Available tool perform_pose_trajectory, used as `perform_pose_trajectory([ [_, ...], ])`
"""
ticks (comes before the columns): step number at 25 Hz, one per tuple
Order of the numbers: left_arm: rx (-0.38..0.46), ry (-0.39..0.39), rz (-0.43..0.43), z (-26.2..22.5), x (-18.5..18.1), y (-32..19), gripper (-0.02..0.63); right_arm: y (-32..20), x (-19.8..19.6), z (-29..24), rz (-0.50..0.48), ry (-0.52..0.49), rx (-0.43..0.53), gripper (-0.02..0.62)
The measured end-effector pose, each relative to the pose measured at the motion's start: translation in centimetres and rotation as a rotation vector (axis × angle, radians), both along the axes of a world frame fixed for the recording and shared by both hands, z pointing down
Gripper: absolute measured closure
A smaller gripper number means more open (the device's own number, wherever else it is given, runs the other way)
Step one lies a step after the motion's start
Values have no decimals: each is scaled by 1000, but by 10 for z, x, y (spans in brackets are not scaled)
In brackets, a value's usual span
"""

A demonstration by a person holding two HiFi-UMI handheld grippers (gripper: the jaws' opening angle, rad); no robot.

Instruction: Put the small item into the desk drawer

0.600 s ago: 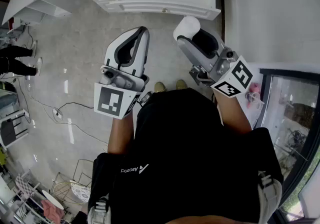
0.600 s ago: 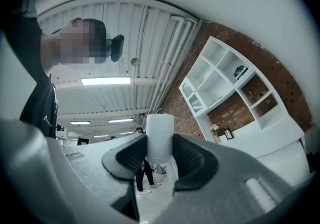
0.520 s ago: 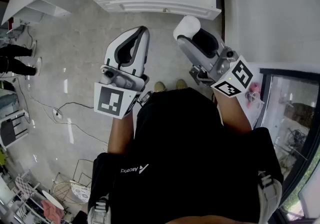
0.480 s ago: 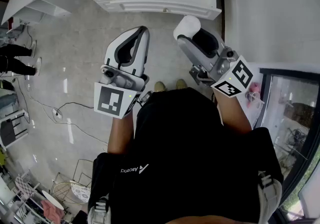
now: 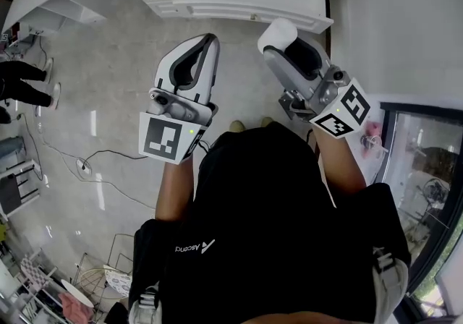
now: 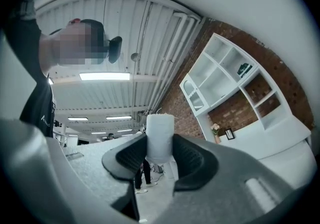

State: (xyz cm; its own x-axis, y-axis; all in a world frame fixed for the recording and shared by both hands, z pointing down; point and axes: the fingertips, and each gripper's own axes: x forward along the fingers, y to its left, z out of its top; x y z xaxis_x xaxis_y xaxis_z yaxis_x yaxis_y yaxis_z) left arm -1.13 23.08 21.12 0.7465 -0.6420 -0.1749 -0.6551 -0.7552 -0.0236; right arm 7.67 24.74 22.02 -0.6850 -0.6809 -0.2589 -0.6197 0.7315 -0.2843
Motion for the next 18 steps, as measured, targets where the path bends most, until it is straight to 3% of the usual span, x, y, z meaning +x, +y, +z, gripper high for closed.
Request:
perform_pose_trajectory([
  [8,7,20,-14,4,-32,-36,607,-34,-36,2,-6,104,29,433],
  [18,-18,-1,-55,40,-58,-125,607,-129,-60,39,-10,190,-28,433],
])
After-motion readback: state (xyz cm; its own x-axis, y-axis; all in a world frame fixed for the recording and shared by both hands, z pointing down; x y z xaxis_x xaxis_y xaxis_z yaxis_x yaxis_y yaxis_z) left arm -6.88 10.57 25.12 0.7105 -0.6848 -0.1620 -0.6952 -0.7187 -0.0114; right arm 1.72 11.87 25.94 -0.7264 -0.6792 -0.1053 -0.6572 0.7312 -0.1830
